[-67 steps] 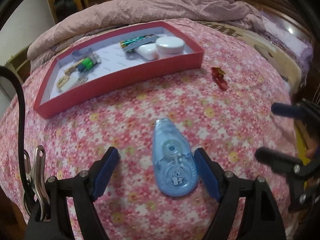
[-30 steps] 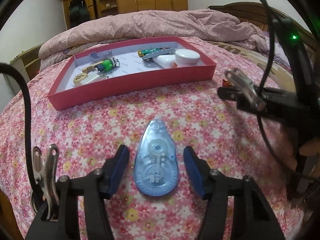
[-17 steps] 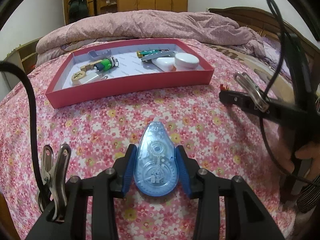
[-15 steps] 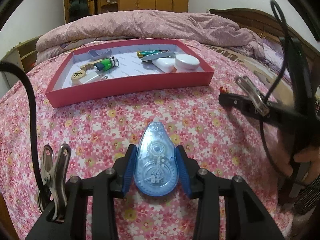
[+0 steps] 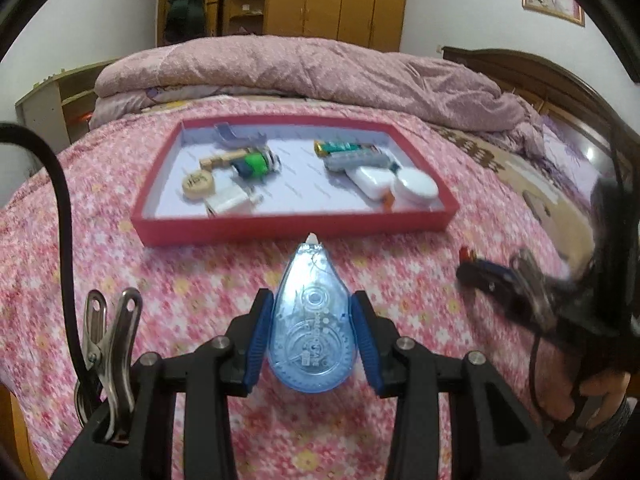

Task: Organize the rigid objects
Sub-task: 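Carry the tape dispenser and red toy over the red box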

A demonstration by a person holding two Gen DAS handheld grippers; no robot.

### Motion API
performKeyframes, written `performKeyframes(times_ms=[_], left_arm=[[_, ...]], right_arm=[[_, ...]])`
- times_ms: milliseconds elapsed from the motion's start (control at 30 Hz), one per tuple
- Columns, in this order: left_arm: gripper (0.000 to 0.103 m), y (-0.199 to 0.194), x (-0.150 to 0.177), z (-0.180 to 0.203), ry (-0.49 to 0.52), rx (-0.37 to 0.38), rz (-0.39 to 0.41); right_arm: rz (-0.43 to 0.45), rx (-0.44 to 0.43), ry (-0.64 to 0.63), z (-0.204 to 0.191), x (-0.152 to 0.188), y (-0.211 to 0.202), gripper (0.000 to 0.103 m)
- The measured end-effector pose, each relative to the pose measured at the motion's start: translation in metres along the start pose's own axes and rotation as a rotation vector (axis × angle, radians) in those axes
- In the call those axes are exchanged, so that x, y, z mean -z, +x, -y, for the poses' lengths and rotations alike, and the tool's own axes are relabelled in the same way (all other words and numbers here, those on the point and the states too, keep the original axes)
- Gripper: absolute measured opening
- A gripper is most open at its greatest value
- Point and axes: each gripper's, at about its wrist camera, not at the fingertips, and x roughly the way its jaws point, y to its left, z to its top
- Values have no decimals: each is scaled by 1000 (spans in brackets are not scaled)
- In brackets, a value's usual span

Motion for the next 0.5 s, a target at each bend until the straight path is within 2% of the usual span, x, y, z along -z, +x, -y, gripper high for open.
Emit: performKeyframes(times_ms=[267, 500], left_arm=[[42, -7, -40, -15, -22, -13, 72], [42, 8, -78, -26, -25, -28, 102]], right_arm=[[18, -16, -23, -8, -10, -5, 23], [18, -18, -37, -12, -15, -6, 23]])
